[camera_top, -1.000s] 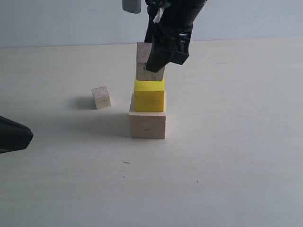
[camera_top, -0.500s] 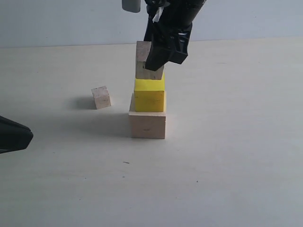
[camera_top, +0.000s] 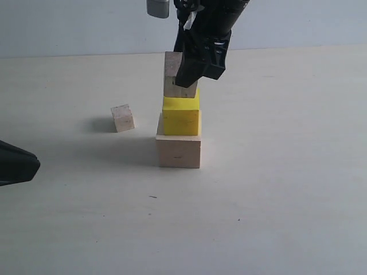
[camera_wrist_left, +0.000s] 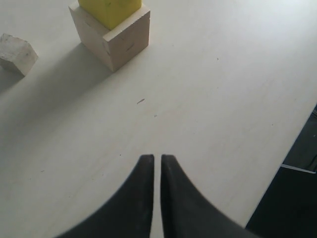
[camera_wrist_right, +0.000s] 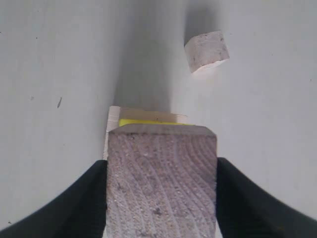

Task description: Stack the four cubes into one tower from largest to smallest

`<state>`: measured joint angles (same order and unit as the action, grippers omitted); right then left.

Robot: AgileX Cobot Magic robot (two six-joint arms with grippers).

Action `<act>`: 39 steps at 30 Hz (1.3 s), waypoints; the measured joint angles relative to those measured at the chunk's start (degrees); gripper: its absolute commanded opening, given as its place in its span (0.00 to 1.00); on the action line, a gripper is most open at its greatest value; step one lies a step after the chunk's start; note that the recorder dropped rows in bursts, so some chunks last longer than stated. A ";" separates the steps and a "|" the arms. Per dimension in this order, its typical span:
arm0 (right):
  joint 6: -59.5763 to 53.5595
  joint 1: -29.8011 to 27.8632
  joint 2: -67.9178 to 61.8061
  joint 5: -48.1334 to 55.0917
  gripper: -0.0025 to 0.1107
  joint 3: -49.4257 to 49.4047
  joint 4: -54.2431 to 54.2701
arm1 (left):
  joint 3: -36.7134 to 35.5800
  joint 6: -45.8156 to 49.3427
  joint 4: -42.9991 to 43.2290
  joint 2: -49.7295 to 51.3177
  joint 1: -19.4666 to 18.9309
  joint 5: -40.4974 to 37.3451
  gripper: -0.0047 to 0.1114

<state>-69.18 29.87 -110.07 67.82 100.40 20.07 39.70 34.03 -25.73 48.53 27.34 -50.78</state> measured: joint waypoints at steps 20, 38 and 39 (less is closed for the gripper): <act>0.11 -0.50 -1.05 0.18 0.02 -0.13 0.23 | 0.00 0.00 -0.09 0.00 0.00 -0.14 0.11; 0.23 -0.50 -1.05 0.69 0.02 -0.13 1.24 | 0.00 0.00 -0.09 0.00 0.00 -0.14 0.11; 0.23 -0.50 -1.05 0.69 0.03 -0.13 1.24 | 0.00 0.00 -0.09 0.00 0.00 -0.14 0.11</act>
<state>-68.95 29.36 -111.11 68.51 100.26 21.32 39.70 34.03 -25.82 48.53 27.34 -50.92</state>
